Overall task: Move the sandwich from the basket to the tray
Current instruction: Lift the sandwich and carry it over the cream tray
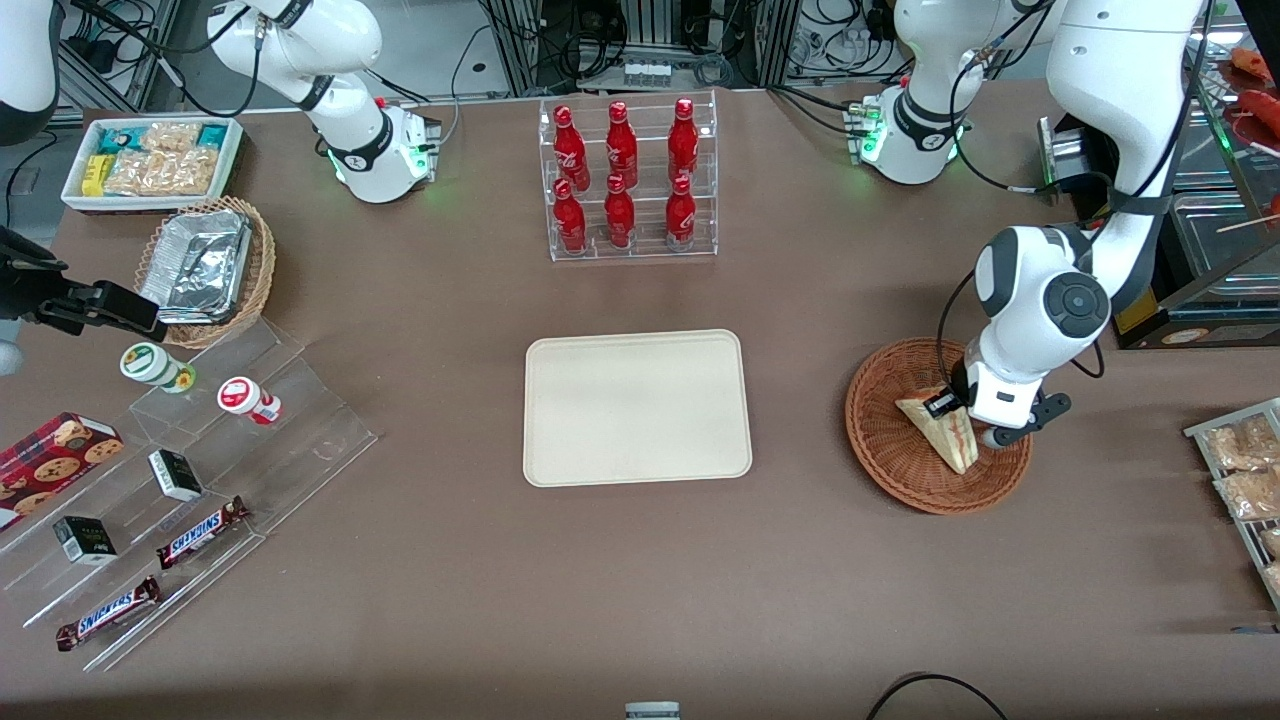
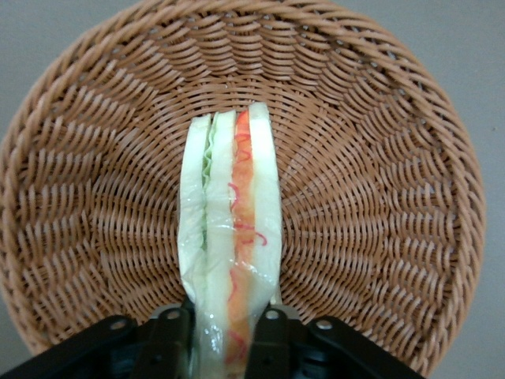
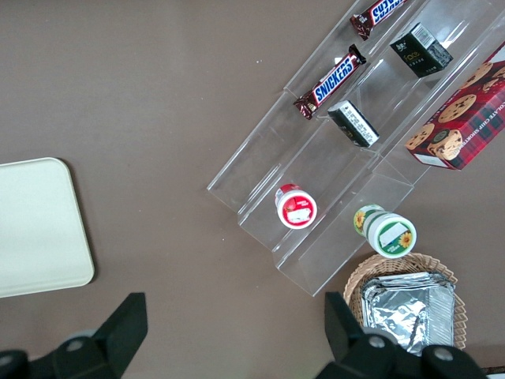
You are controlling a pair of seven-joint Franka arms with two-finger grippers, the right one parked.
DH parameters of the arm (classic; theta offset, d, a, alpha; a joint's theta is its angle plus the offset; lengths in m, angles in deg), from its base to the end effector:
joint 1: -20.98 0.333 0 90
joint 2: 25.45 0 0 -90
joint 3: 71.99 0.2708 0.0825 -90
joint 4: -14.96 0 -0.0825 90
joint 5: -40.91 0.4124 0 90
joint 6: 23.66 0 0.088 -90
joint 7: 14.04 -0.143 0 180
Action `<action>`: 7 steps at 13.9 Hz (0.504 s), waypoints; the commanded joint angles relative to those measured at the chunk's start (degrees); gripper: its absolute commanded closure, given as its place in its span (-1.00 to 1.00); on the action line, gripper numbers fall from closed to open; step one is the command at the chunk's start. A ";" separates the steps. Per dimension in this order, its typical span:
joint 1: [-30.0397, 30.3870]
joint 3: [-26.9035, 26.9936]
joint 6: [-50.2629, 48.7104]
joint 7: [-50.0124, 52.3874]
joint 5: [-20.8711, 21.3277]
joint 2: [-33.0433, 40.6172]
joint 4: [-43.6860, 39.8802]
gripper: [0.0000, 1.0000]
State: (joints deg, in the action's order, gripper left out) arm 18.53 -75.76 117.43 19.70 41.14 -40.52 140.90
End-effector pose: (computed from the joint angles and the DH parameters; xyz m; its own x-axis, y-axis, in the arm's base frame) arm 0.5585 -0.0625 0.1619 0.8872 0.4613 -0.0064 0.4613 -0.8871 0.0132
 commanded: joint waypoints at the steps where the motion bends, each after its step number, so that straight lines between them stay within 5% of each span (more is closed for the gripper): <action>1: -0.53 -0.01 -11.32 -0.35 1.17 3.64 -5.95 0.77; 7: -7.54 -1.42 -24.11 4.20 0.91 2.60 -19.23 0.77</action>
State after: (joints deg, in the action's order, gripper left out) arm 14.42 -77.26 94.94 20.74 41.29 -35.87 125.35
